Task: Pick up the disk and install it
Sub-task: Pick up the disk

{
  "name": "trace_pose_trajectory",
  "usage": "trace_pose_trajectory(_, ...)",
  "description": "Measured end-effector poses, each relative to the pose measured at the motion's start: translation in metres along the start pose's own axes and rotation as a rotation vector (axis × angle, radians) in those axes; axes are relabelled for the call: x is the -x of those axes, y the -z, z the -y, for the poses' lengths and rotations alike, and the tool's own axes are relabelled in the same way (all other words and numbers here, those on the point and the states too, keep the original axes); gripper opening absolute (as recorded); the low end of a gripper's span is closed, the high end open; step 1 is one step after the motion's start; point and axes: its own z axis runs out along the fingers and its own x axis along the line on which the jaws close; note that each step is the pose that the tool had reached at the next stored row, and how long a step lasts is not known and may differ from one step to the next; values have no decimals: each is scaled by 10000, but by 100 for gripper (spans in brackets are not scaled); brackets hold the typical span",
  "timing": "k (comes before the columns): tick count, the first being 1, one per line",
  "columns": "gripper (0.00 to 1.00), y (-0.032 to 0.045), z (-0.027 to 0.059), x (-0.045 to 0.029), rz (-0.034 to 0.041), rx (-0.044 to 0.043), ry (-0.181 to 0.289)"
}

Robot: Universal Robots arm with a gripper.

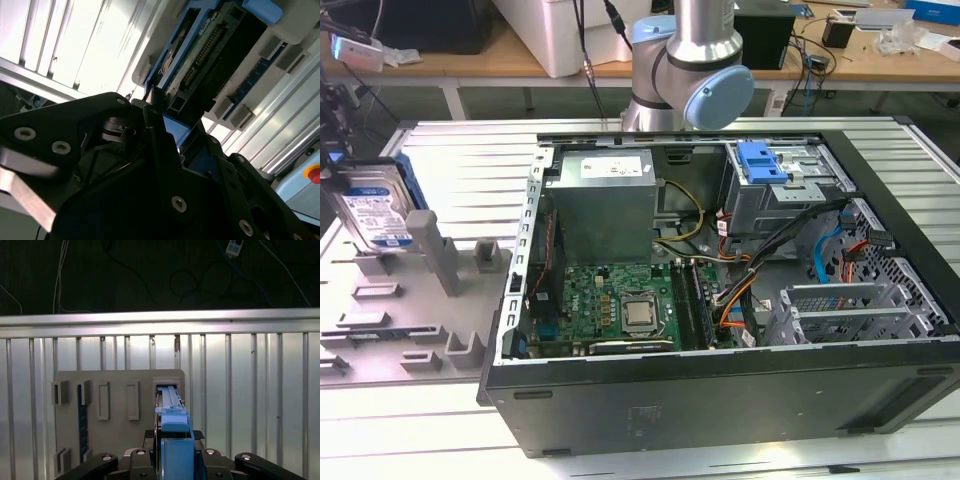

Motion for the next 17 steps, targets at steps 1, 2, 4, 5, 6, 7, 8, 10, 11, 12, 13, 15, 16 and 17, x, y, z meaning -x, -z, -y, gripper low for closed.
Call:
trace_pose_trajectory(1,36,13,0,-1,-4,0,0)
trace_pose_trajectory(2,36,23,0,-1,-6,0,0)
trace_pose_trajectory(4,36,46,0,-3,-11,0,0)
trace_pose_trajectory(5,36,57,0,-3,-14,1,0)
trace_pose_trajectory(6,36,67,0,-4,-16,0,0)
trace_pose_trajectory(7,36,83,0,-5,-20,0,0)
trace_pose_trajectory(8,36,100,1,-6,-25,0,0)
trace_pose_trajectory(10,36,128,1,-7,-33,1,0)
trace_pose_trajectory(11,36,147,1,-9,-37,0,0)
trace_pose_trajectory(12,36,166,1,-10,-41,-1,0)
trace_pose_trajectory(13,36,180,1,-10,-44,0,0)
trace_pose_trajectory(15,36,203,1,-12,-49,0,0)
trace_pose_trajectory(16,36,218,1,-13,-52,0,0)
trace_pose_trajectory(17,36,237,1,-14,-55,0,0)
